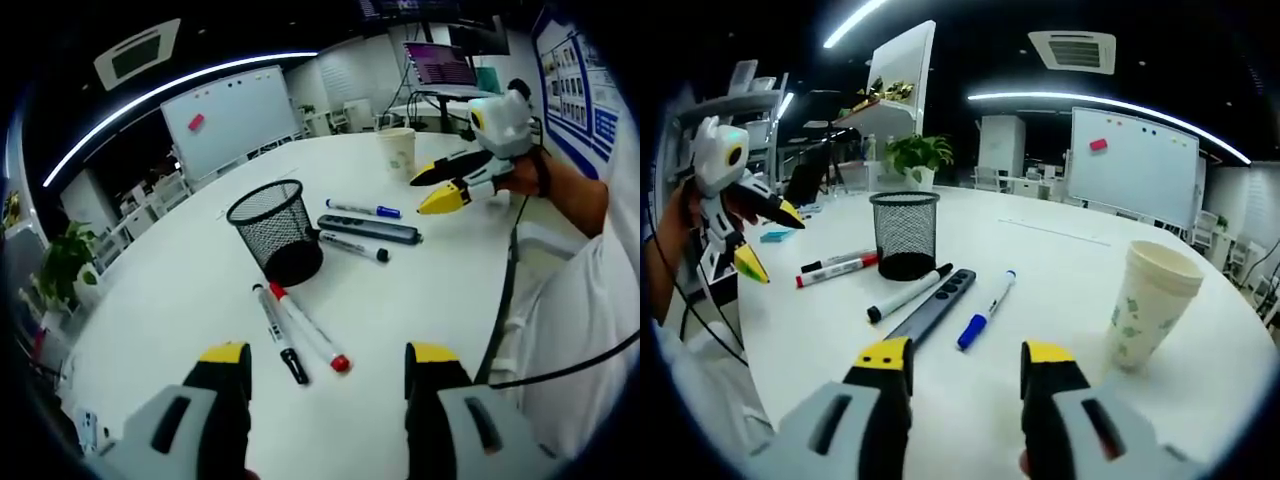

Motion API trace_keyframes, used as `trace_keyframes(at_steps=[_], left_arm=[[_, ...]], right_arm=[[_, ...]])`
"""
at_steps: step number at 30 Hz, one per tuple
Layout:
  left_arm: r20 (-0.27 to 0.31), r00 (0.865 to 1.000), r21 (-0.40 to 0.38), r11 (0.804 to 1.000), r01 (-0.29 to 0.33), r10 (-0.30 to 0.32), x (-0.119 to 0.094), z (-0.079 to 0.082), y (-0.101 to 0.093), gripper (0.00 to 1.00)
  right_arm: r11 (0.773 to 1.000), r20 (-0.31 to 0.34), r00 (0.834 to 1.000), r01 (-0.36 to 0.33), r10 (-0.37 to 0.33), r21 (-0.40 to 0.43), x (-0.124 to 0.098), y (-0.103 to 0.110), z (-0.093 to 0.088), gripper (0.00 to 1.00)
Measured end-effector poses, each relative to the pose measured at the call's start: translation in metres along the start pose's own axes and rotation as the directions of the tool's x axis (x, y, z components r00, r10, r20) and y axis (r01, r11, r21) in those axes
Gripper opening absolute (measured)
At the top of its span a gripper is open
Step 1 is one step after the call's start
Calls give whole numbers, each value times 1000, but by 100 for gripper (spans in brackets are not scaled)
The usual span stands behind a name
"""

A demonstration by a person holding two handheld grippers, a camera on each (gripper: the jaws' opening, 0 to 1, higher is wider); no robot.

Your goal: Place the scattered laser pointers and whiteboard markers into the pen holder and stack the scattered paper cups together

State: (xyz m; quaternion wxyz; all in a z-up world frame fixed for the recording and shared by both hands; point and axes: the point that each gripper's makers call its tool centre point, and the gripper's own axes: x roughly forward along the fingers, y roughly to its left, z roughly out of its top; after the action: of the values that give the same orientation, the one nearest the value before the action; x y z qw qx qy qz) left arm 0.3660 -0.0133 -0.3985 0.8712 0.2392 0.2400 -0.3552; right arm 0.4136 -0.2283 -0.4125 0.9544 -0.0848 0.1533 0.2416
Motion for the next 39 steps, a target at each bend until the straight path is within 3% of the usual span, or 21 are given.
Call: trace_keyframes(at_steps=[39], left_arm=[[-1,1000,-9,1000,5,-5,0,-4,-1,62]], right_arm=[[1000,-29,1000,11,-11,-14,22,0,-11,35]])
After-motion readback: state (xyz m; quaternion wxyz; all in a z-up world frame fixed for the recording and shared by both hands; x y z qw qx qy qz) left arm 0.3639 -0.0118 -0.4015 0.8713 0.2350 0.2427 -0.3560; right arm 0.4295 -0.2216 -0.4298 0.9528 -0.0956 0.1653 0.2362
